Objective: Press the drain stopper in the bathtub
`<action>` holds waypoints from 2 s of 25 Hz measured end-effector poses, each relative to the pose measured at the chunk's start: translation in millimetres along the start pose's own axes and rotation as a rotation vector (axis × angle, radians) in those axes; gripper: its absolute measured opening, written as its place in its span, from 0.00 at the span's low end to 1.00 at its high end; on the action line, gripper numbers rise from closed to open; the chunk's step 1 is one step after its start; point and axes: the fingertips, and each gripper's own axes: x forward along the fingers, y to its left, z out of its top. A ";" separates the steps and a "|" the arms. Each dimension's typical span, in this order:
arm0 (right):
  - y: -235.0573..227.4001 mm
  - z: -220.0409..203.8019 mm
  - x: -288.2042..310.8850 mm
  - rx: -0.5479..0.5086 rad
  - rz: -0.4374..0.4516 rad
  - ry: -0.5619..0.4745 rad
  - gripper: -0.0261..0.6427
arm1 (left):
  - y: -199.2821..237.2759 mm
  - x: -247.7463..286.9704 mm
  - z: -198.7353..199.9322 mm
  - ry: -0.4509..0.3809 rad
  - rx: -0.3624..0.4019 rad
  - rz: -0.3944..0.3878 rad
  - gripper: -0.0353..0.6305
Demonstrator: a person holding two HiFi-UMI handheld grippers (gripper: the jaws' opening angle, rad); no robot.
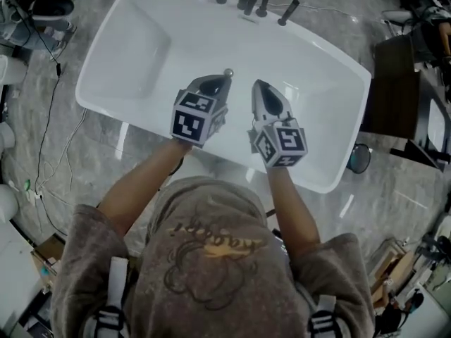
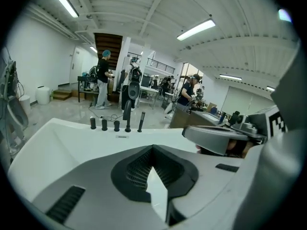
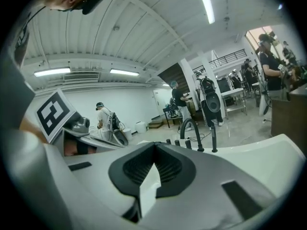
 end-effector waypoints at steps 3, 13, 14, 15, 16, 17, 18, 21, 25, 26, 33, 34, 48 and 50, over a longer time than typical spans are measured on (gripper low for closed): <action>12.9 19.8 -9.9 -0.011 0.045 -0.015 0.04 | -11.9 -22.4 12.8 -0.048 0.025 -0.030 0.06; 75.1 49.9 -35.0 -0.103 0.228 -0.013 0.04 | -33.4 -77.2 41.6 -0.170 0.112 -0.114 0.06; 77.0 54.4 -38.7 -0.104 0.235 -0.021 0.04 | -35.4 -82.6 44.1 -0.186 0.118 -0.127 0.06; 78.6 59.5 -42.4 -0.101 0.240 -0.033 0.04 | -37.4 -88.4 46.4 -0.201 0.125 -0.140 0.06; 80.2 64.9 -46.1 -0.097 0.244 -0.046 0.04 | -39.7 -94.3 48.4 -0.217 0.135 -0.154 0.06; 81.9 70.1 -49.9 -0.097 0.249 -0.060 0.04 | -42.3 -100.2 50.2 -0.232 0.147 -0.170 0.06; 83.9 74.9 -53.7 -0.099 0.254 -0.072 0.04 | -45.1 -105.9 51.7 -0.247 0.159 -0.186 0.06; 91.0 86.1 -61.2 -0.104 0.287 -0.101 0.04 | -50.4 -118.4 58.7 -0.288 0.192 -0.223 0.06; 104.4 87.2 -68.2 -0.123 0.353 -0.111 0.04 | -55.0 -125.0 69.8 -0.339 0.214 -0.246 0.06; 107.6 86.7 -69.3 -0.126 0.367 -0.113 0.04 | -56.7 -126.6 72.6 -0.353 0.220 -0.253 0.06; 117.0 87.2 -69.1 -0.135 0.417 -0.141 0.04 | -54.5 -129.4 74.9 -0.376 0.219 -0.266 0.06; 116.5 87.5 -69.3 -0.134 0.417 -0.145 0.04 | -54.5 -129.7 73.6 -0.377 0.218 -0.269 0.06; 114.7 85.0 -68.4 -0.169 0.423 -0.130 0.04 | -50.9 -129.7 73.1 -0.379 0.179 -0.286 0.06; 111.8 85.7 -70.0 -0.166 0.420 -0.133 0.04 | -53.6 -128.1 71.2 -0.375 0.176 -0.291 0.06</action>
